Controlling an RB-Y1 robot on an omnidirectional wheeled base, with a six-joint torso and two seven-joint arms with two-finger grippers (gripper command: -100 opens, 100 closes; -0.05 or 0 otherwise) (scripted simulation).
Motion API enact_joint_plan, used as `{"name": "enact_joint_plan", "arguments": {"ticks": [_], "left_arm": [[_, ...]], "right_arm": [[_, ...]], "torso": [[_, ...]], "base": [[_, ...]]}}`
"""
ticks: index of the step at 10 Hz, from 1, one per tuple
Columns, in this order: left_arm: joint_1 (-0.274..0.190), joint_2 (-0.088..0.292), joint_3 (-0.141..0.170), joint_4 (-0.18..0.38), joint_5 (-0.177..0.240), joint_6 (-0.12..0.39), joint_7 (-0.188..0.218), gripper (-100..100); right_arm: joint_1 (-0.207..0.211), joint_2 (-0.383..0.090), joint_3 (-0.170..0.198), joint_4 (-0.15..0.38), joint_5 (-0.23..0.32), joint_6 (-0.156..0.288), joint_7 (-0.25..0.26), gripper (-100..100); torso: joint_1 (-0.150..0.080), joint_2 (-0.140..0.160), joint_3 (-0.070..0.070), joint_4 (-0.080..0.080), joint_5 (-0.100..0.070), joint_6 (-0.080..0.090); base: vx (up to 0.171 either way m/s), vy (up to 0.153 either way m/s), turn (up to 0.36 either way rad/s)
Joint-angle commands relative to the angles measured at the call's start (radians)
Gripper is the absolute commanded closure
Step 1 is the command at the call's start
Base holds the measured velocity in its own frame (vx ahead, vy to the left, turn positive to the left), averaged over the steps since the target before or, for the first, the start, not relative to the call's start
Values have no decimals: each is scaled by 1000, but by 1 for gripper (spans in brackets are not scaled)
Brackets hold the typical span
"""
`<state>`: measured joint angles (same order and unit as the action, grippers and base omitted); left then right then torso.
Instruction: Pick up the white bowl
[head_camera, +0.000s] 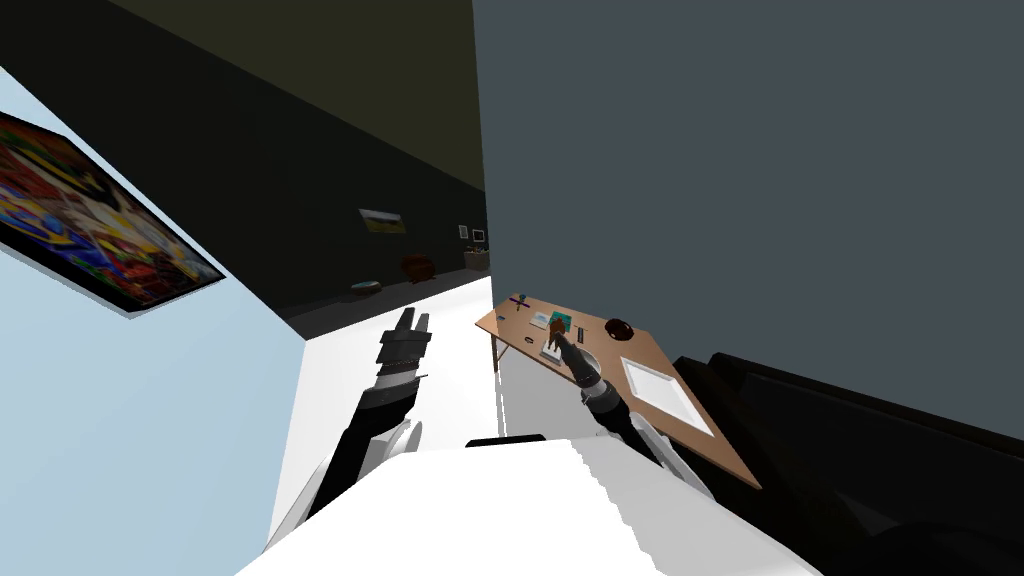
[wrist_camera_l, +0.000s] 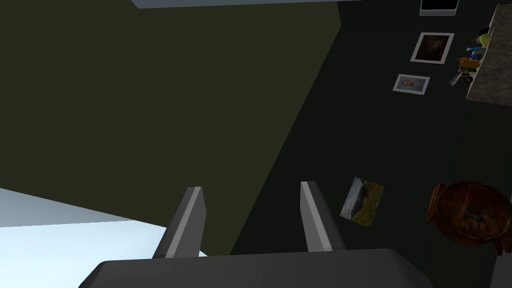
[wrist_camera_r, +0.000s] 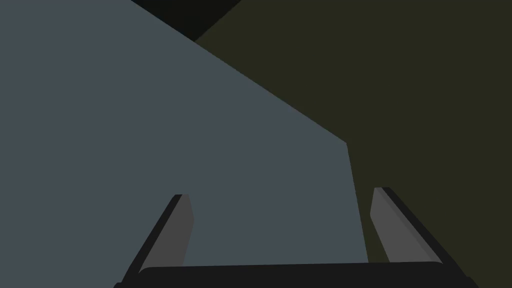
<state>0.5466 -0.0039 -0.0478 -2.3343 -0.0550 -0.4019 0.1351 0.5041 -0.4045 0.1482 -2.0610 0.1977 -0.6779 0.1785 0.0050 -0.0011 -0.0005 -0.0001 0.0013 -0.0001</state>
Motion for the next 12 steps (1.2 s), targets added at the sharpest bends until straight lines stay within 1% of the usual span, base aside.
{"name": "enact_joint_plan", "arguments": {"ticks": [1,2,3,4,5,6,7,8,9,10,11,12], "left_arm": [[0,0,0,0,0,0,0,0],[0,0,0,0,0,0,0,0],[0,0,0,0,0,0,0,0],[0,0,0,0,0,0,0,0],[0,0,0,0,0,0,0,0],[0,0,0,0,0,0,0,0],[0,0,0,0,0,0,0,0],[0,0,0,0,0,0,0,0],[0,0,0,0,0,0,0,0],[0,0,0,0,0,0,0,0],[0,0,0,0,0,0,0,0],[0,0,0,0,0,0,0,0]], "right_arm": [[-10,-16,6,50,28,-7,19,-100],[-21,-43,21,85,70,-7,49,-100],[-21,-43,21,99,72,-7,49,-100],[-34,-71,35,136,116,-5,79,-100],[-48,-100,50,175,143,-1,110,-100],[-48,-100,50,197,166,-1,110,-100],[-65,-130,64,229,199,5,141,-100],[-65,-130,64,247,215,5,141,-100],[-83,-162,78,274,253,12,172,-100],[-83,-162,78,299,265,12,172,-100],[-103,-194,91,337,305,21,202,-100],[-103,-194,91,350,316,21,202,-100]], "torso": [[0,0,0,0,0,0],[-1,0,0,0,0,0],[-2,0,0,0,0,0],[-2,0,0,0,0,0],[-3,0,0,0,-1,0],[-1,-1,-1,0,0,0],[-2,-1,-1,0,0,0],[-2,-2,-1,0,0,0],[-3,-1,-1,0,-1,0],[-3,-1,-1,0,-1,0],[-3,-1,0,0,-1,0],[-3,-1,-1,0,-1,0]], "base": [[17,62,6],[12,57,26],[8,46,12],[19,41,21],[32,70,43],[36,63,9],[40,48,13],[30,29,10],[25,38,20],[20,31,6],[28,39,14],[23,34,5]]}}
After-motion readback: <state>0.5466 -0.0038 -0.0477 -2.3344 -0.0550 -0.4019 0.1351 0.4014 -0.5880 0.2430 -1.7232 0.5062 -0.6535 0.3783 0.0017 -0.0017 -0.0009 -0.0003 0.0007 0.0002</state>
